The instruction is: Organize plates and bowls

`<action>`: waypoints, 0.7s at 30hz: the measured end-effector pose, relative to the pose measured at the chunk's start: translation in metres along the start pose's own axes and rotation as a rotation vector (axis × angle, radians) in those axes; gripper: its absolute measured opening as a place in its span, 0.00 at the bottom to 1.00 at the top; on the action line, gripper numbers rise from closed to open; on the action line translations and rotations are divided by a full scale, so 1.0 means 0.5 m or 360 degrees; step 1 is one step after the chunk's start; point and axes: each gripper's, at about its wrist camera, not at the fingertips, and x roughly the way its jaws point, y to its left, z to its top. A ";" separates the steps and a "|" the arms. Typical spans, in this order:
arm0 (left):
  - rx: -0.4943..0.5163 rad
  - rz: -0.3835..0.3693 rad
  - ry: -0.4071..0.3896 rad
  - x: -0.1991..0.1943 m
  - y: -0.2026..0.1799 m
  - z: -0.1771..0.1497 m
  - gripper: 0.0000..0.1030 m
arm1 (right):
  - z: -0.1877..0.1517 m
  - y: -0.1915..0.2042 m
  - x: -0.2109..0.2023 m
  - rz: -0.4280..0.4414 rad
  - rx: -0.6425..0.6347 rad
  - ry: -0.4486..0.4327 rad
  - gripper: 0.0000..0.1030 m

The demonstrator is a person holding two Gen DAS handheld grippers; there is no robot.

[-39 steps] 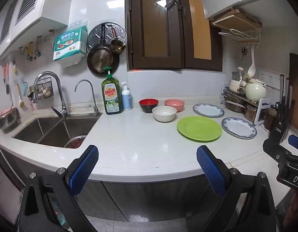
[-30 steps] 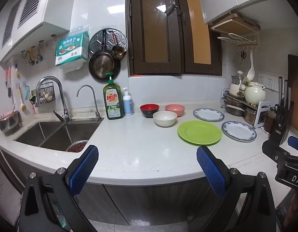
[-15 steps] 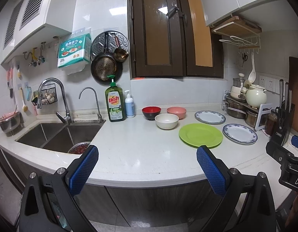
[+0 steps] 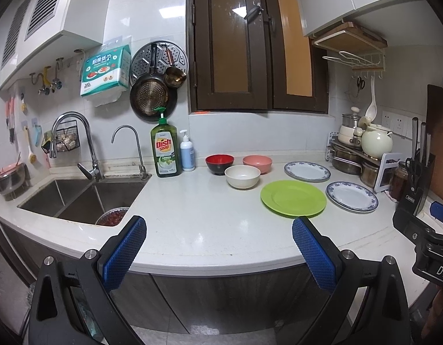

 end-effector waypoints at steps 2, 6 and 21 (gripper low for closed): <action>0.0002 0.0002 0.0000 0.001 -0.001 0.002 1.00 | -0.001 0.000 0.000 0.0001 0.0000 -0.0002 0.99; 0.0004 -0.0004 0.0000 0.002 -0.004 0.004 1.00 | 0.000 0.000 0.000 -0.0001 -0.0002 -0.0002 0.99; 0.0009 -0.0006 -0.0002 0.002 -0.013 0.006 1.00 | 0.005 -0.013 0.000 -0.0017 -0.0001 -0.0014 0.99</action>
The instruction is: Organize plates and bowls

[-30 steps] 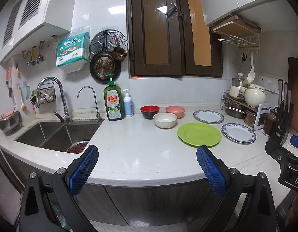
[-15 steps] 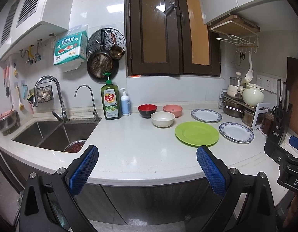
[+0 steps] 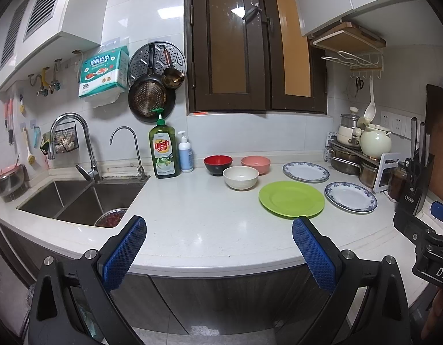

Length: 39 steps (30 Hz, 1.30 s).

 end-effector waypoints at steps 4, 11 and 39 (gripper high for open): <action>0.0000 0.0002 -0.0008 -0.001 -0.002 0.000 1.00 | 0.000 0.000 0.001 0.0001 -0.0001 0.0004 0.99; 0.0006 -0.0002 -0.0011 0.003 -0.007 0.004 1.00 | 0.003 0.002 0.001 -0.0003 -0.0003 -0.0001 0.99; 0.0042 -0.0059 0.0079 0.076 -0.016 0.010 1.00 | -0.006 -0.008 0.044 -0.0042 0.0052 0.0075 0.99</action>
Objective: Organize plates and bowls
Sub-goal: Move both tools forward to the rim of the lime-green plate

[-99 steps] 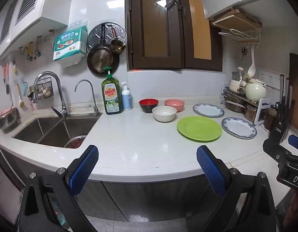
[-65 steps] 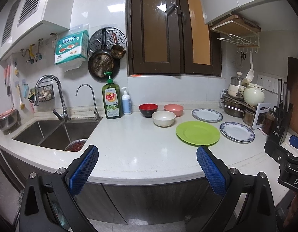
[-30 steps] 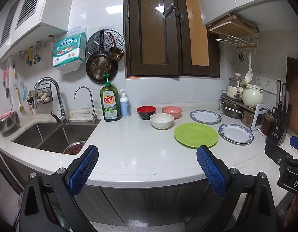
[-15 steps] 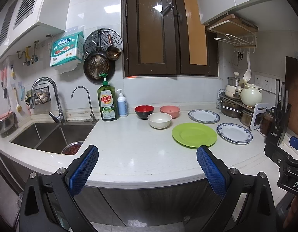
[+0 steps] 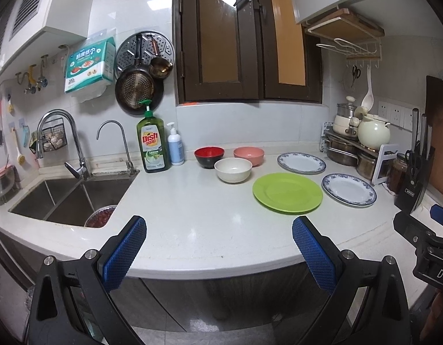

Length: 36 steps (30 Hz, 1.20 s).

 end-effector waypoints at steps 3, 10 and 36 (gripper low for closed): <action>0.0026 -0.0030 0.0014 0.034 -0.005 0.012 1.00 | 0.005 -0.001 0.017 -0.0013 0.0021 0.0015 0.99; 0.0070 -0.0102 0.0051 0.157 -0.009 0.063 1.00 | 0.037 0.000 0.092 -0.0093 0.0058 0.0022 0.99; 0.0262 -0.0393 0.0374 0.625 -0.063 0.166 1.00 | 0.152 0.021 0.490 -0.0407 0.0249 0.0282 0.99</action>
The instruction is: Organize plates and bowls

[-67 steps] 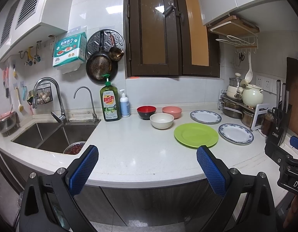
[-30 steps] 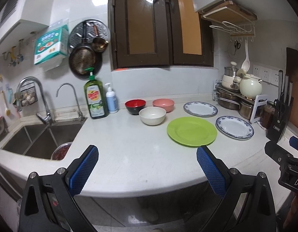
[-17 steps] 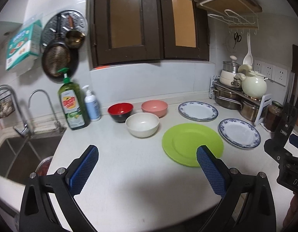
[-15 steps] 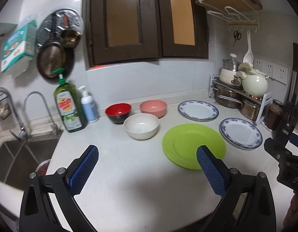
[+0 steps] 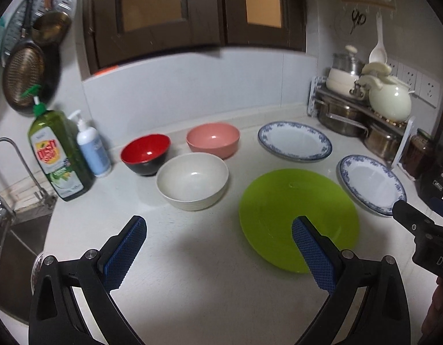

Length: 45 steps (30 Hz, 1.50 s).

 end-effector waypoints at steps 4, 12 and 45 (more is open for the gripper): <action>0.0003 0.0043 0.0059 0.055 -0.010 0.007 0.98 | 0.013 -0.006 0.059 -0.0010 -0.0007 0.0063 0.98; 0.0033 0.0023 0.0216 0.158 -0.035 0.012 0.90 | 0.028 -0.025 0.173 -0.0013 -0.0007 0.0237 0.91; 0.0103 -0.0191 0.0664 0.362 -0.072 0.010 0.44 | 0.025 -0.064 0.390 0.0003 0.0071 0.0715 0.48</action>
